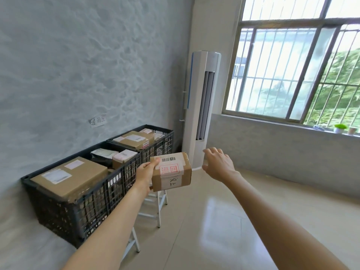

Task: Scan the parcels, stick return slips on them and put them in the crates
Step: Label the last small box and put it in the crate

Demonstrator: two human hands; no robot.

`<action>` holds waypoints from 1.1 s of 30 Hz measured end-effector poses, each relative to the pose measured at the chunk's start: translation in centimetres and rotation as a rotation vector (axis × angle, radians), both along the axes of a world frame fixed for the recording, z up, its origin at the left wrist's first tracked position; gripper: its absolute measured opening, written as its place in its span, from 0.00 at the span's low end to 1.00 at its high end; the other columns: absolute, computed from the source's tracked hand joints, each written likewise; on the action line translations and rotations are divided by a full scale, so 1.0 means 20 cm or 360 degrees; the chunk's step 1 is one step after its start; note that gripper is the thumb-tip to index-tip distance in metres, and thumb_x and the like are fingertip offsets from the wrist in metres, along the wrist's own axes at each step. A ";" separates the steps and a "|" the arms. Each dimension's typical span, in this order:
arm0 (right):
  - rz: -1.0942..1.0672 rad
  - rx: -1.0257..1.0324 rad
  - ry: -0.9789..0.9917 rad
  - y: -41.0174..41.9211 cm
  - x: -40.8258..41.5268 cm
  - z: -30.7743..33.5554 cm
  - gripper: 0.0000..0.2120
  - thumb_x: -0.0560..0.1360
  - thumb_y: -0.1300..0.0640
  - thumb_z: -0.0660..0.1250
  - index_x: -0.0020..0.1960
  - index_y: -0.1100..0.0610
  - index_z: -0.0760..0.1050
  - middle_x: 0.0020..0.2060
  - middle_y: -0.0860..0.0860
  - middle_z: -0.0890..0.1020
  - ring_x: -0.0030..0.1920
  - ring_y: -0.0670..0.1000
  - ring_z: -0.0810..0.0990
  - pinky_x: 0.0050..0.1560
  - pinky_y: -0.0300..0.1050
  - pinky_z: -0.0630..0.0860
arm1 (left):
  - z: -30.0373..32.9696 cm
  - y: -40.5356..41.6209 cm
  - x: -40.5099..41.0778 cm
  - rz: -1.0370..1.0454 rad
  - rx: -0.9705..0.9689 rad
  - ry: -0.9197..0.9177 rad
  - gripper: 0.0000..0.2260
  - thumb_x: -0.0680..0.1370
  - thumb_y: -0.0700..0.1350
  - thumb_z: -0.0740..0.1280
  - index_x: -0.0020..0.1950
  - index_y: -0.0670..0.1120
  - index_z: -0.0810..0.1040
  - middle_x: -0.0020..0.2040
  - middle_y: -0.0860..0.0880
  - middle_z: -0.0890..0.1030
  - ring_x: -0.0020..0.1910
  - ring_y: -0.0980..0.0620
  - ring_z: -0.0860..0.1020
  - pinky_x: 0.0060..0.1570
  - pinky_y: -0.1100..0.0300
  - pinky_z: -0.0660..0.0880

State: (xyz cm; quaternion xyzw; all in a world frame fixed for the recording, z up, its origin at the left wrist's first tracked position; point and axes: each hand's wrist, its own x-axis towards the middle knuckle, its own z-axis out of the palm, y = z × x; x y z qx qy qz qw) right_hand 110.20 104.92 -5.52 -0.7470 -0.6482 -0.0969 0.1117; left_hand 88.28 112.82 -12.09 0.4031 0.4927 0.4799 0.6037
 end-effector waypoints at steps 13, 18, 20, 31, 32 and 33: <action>0.0147 -0.0157 0.0077 1.28 0.59 -0.23 0.24 0.78 0.55 0.63 0.72 0.55 0.64 0.68 0.54 0.69 0.69 0.56 0.66 0.65 0.51 0.67 | -0.11 1.11 0.52 0.0213 -0.0084 0.0142 0.15 0.76 0.54 0.70 0.56 0.46 0.77 0.51 0.43 0.82 0.46 0.45 0.79 0.48 0.50 0.76; 0.0243 -0.0146 0.0028 1.82 0.87 -0.17 0.25 0.78 0.54 0.63 0.73 0.56 0.63 0.68 0.54 0.69 0.69 0.56 0.65 0.65 0.52 0.68 | -0.05 1.58 0.75 0.0293 -0.0046 0.0166 0.10 0.77 0.53 0.69 0.51 0.47 0.79 0.46 0.46 0.82 0.45 0.47 0.79 0.52 0.48 0.76; 0.0272 -0.0118 0.0004 2.05 0.96 -0.14 0.24 0.78 0.54 0.63 0.72 0.57 0.64 0.67 0.54 0.70 0.68 0.57 0.66 0.63 0.52 0.69 | -0.03 1.77 0.81 0.0339 -0.0026 0.0171 0.13 0.77 0.54 0.69 0.55 0.47 0.78 0.47 0.45 0.83 0.46 0.46 0.79 0.47 0.49 0.77; 0.0608 -0.0204 -0.0114 3.12 0.98 -0.23 0.22 0.78 0.55 0.62 0.70 0.57 0.64 0.68 0.55 0.68 0.69 0.57 0.65 0.65 0.51 0.67 | -0.17 2.71 0.94 0.0533 -0.0135 0.0116 0.17 0.76 0.56 0.68 0.60 0.48 0.76 0.49 0.46 0.83 0.47 0.47 0.79 0.44 0.52 0.75; 0.0627 -0.0214 -0.0147 3.23 0.98 -0.25 0.22 0.78 0.55 0.62 0.70 0.57 0.64 0.68 0.55 0.68 0.69 0.57 0.65 0.65 0.51 0.67 | -0.20 2.80 0.95 0.0548 -0.0144 0.0107 0.17 0.76 0.57 0.68 0.60 0.48 0.76 0.50 0.46 0.83 0.48 0.46 0.79 0.46 0.50 0.75; 0.0642 -0.0217 -0.0173 3.34 0.98 -0.26 0.22 0.78 0.55 0.62 0.70 0.57 0.64 0.68 0.55 0.68 0.69 0.57 0.65 0.66 0.50 0.67 | -0.22 2.90 0.96 0.0556 -0.0157 0.0089 0.18 0.75 0.58 0.69 0.60 0.49 0.76 0.50 0.46 0.83 0.49 0.45 0.79 0.49 0.48 0.76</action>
